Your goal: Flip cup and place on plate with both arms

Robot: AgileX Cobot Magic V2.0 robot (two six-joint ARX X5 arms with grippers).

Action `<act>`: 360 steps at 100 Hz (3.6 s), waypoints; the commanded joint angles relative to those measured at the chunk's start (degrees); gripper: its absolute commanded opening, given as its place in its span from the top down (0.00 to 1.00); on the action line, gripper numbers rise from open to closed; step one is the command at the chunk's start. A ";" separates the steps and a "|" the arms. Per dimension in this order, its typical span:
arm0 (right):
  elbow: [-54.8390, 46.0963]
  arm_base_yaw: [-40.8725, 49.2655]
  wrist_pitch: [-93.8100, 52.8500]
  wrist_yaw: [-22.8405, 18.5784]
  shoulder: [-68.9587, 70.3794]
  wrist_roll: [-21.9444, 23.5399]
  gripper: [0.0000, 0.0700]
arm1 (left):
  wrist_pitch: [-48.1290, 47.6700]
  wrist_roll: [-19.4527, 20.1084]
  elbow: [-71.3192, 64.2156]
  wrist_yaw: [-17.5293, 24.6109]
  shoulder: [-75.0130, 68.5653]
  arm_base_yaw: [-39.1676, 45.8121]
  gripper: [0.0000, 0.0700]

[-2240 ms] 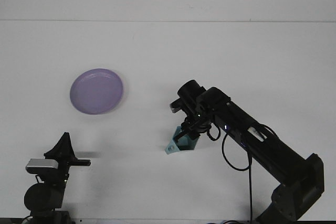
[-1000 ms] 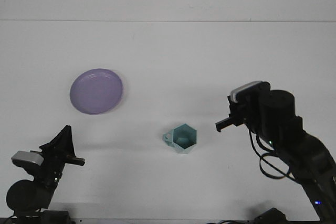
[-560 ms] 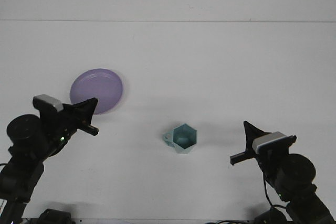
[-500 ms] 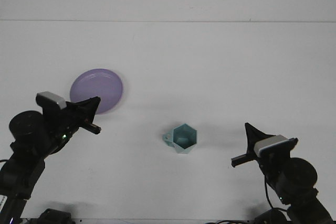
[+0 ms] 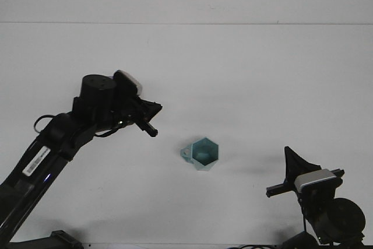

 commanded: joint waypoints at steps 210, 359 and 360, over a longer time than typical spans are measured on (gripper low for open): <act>0.22 0.28 -2.86 -0.48 0.24 -0.26 1.00 | -29.14 12.20 32.76 -3.67 45.81 -15.37 0.98; 0.22 0.28 -3.67 -1.53 0.24 1.51 1.00 | -35.78 0.37 38.56 -15.19 41.46 29.90 0.98; 0.22 0.28 -3.67 -1.53 0.24 1.49 1.00 | -35.80 0.33 38.56 -15.19 41.64 29.90 0.98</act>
